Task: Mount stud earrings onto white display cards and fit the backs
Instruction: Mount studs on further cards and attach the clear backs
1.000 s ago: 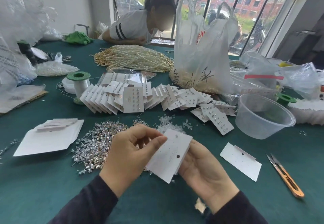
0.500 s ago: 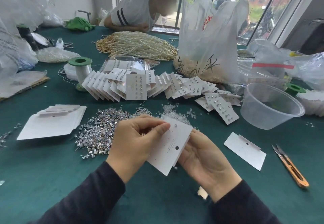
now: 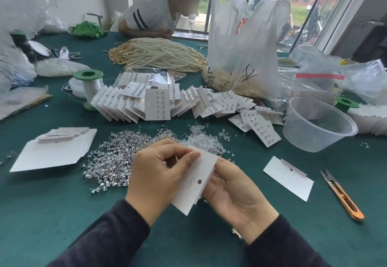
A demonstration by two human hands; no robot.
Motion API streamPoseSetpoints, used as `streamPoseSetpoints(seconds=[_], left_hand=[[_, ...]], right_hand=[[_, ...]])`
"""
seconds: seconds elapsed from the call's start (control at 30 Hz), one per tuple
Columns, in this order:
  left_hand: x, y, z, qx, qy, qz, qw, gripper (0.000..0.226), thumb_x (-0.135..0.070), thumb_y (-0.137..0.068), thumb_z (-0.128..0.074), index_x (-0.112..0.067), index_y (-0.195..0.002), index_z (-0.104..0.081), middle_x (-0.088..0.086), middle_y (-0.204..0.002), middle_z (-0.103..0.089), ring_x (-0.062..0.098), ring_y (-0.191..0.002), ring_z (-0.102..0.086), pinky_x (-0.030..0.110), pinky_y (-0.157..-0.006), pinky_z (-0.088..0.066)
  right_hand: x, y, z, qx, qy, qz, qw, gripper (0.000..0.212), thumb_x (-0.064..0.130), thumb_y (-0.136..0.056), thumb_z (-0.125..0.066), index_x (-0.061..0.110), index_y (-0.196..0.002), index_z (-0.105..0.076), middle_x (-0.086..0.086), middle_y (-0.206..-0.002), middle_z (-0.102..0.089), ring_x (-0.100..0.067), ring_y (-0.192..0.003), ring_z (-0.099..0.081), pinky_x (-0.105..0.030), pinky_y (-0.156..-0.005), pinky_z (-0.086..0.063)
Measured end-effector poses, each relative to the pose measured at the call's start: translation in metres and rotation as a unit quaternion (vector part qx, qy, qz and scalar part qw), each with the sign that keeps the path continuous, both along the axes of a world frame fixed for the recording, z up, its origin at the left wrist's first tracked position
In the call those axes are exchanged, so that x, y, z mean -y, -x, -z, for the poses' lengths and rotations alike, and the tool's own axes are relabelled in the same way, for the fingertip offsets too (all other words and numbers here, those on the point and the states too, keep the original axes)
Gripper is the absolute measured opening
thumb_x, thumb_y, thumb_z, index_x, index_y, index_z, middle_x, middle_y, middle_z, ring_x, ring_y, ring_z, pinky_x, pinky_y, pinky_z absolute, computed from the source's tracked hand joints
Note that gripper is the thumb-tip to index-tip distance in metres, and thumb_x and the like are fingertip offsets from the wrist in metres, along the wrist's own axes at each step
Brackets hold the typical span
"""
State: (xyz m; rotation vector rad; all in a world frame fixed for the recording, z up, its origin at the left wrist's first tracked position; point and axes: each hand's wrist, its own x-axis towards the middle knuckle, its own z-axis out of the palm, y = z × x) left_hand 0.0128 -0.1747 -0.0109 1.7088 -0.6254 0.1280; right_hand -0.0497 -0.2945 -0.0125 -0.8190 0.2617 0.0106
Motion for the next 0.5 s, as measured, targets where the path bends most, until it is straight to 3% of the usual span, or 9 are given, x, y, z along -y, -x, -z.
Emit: streamPoseSetpoints(seconds=[0.37, 0.5], left_hand=[[0.0007, -0.0014, 0.0013, 0.017, -0.033, -0.014, 0.999, 0.005, -0.016, -0.069, -0.076, -0.019, -0.067, -0.073, -0.004, -0.066, -0.066, 0.016, -0.06, -0.058, 0.034, -0.058, -0.048], [-0.0005, 0.0014, -0.0016, 0.1, -0.07, -0.017, 0.992, 0.017, -0.031, -0.073, -0.073, -0.014, -0.07, -0.074, -0.003, -0.068, -0.066, 0.01, -0.057, -0.058, 0.029, -0.057, -0.046]], right_hand=[[-0.0014, -0.0008, 0.0002, -0.009, -0.03, -0.003, 0.999, 0.059, 0.015, -0.064, -0.068, -0.01, -0.116, -0.057, -0.032, -0.125, -0.05, -0.036, -0.107, -0.05, -0.035, -0.085, -0.051], [-0.0006, 0.0005, 0.0002, -0.005, -0.058, 0.007, 0.998, 0.051, 0.008, -0.065, -0.067, -0.012, -0.111, -0.058, -0.025, -0.104, -0.061, -0.028, -0.086, -0.063, -0.032, -0.075, -0.056]])
